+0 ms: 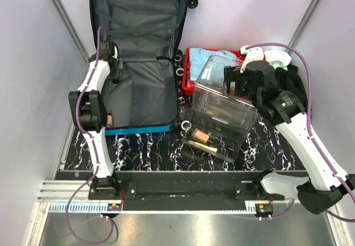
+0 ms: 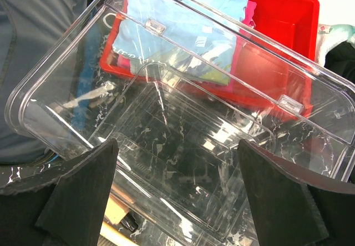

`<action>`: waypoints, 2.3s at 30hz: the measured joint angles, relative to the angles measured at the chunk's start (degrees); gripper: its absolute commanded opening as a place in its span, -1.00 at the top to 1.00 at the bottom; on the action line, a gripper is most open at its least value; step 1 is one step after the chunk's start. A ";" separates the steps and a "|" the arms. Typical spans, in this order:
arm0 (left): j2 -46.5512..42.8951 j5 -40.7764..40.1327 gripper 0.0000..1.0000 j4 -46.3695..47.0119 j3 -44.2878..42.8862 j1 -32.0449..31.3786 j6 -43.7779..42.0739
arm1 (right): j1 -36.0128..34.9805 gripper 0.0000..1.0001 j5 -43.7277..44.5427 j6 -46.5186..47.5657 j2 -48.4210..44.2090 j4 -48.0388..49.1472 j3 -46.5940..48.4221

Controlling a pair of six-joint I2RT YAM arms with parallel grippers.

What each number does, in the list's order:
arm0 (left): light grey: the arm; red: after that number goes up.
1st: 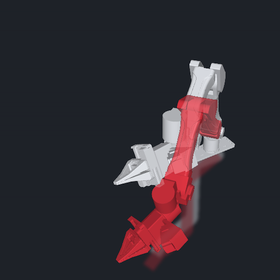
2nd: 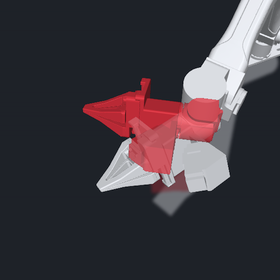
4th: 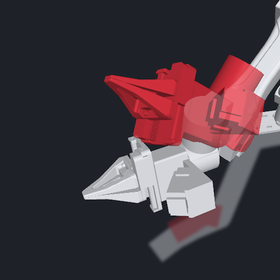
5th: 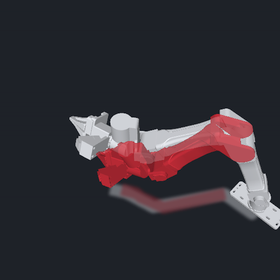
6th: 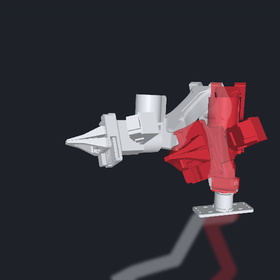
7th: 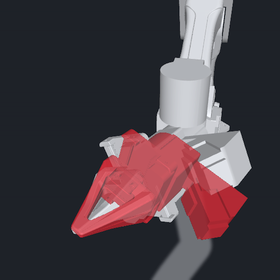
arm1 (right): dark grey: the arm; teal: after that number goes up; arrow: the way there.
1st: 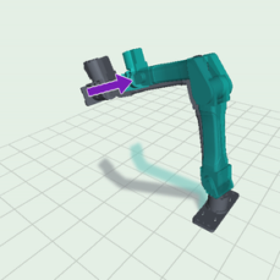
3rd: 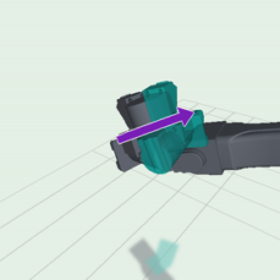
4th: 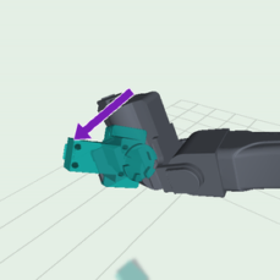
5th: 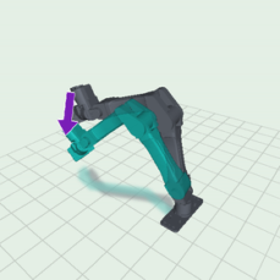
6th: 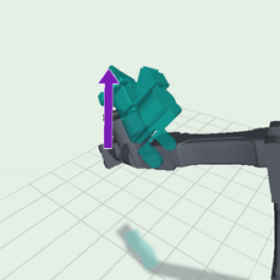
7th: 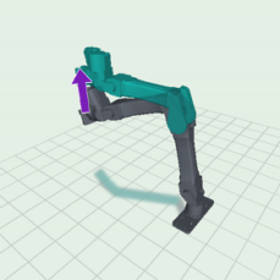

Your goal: Open, take out, and arrange the luggage

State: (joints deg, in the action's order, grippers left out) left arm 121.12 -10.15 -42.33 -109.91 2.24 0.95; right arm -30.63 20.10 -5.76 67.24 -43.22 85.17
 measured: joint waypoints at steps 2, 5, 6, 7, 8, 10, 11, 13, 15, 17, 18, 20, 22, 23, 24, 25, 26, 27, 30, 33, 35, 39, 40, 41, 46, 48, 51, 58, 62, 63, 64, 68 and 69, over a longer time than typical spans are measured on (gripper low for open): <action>3.54 -0.50 -0.29 -1.07 -2.58 -0.11 -0.02 | 0.00 -0.88 -0.02 -0.02 0.00 -0.02 0.00; 7.43 -0.57 -0.35 -2.27 -5.79 -0.22 -1.07 | 0.00 -0.88 -0.02 -0.02 0.00 -0.07 0.00; 8.59 -0.61 -0.35 -2.89 -7.32 -0.31 -1.44 | 0.00 -0.88 -0.02 -0.02 0.00 -0.13 0.00; 9.51 -0.63 -0.36 -3.10 -8.57 -0.35 -1.73 | 0.00 -0.88 -0.02 -0.02 0.00 -0.17 0.00; 10.91 -0.70 -0.37 -3.72 -10.69 -0.35 -2.21 | 0.00 -0.88 -0.02 -0.02 0.00 -0.17 0.00; 13.22 -1.03 -0.38 -4.87 -14.67 -0.28 -2.67 | 0.00 -0.88 -0.02 -0.02 0.02 -0.22 0.00; 14.67 -1.14 -0.39 -5.44 -17.05 -0.20 -2.93 | 0.00 -0.88 -0.02 -0.02 0.02 -0.26 0.00; 17.20 -1.22 -0.39 -6.03 -21.09 0.13 -3.50 | 0.00 -0.88 -0.02 0.00 0.02 -0.42 0.02; 18.69 -1.18 -0.39 -6.34 -22.64 0.57 -3.82 | 0.00 -0.88 -0.02 0.00 0.09 -0.59 0.13; 20.04 -0.74 -0.35 -7.19 -23.50 1.20 -3.98 | 0.00 -0.88 0.00 0.00 0.22 -0.83 0.42; 20.68 -0.15 -0.34 -7.54 -23.67 1.62 -3.93 | 0.00 -0.88 0.00 0.00 0.24 -0.87 0.52; 21.97 1.03 -0.33 -8.28 -23.87 2.51 -3.89 | 0.00 -0.88 0.02 0.02 0.33 -1.03 0.79; 23.12 2.05 -0.33 -8.85 -23.93 3.45 -3.87 | 0.00 -0.88 0.02 0.02 0.39 -1.22 0.94; 23.63 2.38 -0.34 -8.92 -24.02 3.76 -3.89 | 0.00 -0.88 0.04 0.02 0.52 -1.29 1.09; 24.11 2.67 -0.33 -8.85 -24.09 4.11 -3.93 | 0.00 -0.88 0.07 0.02 0.76 -1.36 1.33; 24.46 2.84 -0.33 -8.68 -24.11 4.48 -4.00 | 0.00 -0.88 0.13 0.02 1.11 -1.42 1.57; 24.57 2.97 -0.33 -8.57 -24.11 4.66 -4.09 | 0.00 -0.88 0.17 0.02 1.31 -1.44 1.66; 24.65 3.26 -0.34 -8.33 -24.11 4.76 -4.35 | 0.00 -0.88 0.24 0.02 1.62 -1.53 1.73; 24.68 4.42 -0.32 -6.95 -24.50 4.66 -5.51 | 0.00 -0.88 0.35 0.02 2.56 -1.79 1.84; 24.68 6.67 -0.33 -5.60 -25.07 4.52 -6.71 | 0.00 -0.88 0.46 0.07 3.32 -2.23 2.03; 24.68 8.28 -0.33 -4.35 -25.07 4.39 -7.54 | 0.00 -0.88 0.55 0.15 3.87 -2.56 2.71; 24.68 11.19 -0.27 -3.89 -25.24 4.22 -9.38 | 0.00 -0.88 1.33 0.37 4.87 -3.17 4.31; 24.76 11.82 -0.23 -3.89 -25.44 4.24 -9.75 | 0.00 -0.88 1.46 0.39 5.07 -3.17 4.57; 24.76 12.28 -0.18 -3.87 -25.62 4.24 -9.97 | 0.00 -0.88 1.55 0.42 5.27 -3.21 4.83; 24.90 14.10 0.08 -3.58 -26.47 4.26 -10.84 | 0.00 -0.88 1.95 0.48 5.75 -3.43 5.60; 24.90 14.60 0.22 -3.43 -26.51 4.31 -11.15 | 0.00 -0.88 1.99 0.52 5.75 -3.48 5.60; 24.90 15.10 0.61 -3.43 -26.56 4.31 -11.54 | 0.00 -0.88 2.47 0.55 5.68 -3.98 5.60; 24.06 16.02 1.00 -2.25 -24.63 4.31 -13.31 | 0.00 -0.88 2.91 0.52 4.90 -5.16 5.60; 19.08 17.27 1.00 -0.04 -16.09 4.31 -15.61 | 0.00 -0.87 2.84 0.33 3.91 -5.16 5.60; 17.18 17.84 1.00 0.46 -13.03 4.26 -16.11 | 0.00 -0.88 2.82 0.26 3.65 -5.16 5.60; 15.43 18.32 1.00 0.85 -10.16 4.17 -16.59 | 0.00 -0.88 2.80 0.13 3.43 -5.14 5.60; 6.27 21.27 1.00 0.42 2.32 3.89 -17.94 | 0.00 -0.88 2.36 -0.28 2.78 -5.14 5.60; 4.59 21.81 1.00 0.46 4.20 3.76 -18.08 | 0.00 -0.88 2.21 -0.31 2.75 -5.14 5.60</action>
State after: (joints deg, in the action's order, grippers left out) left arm 125.71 11.66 -41.87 -105.71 6.00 -17.12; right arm -30.63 22.31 -6.07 70.00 -48.36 90.76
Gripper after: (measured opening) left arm 0.480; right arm 0.939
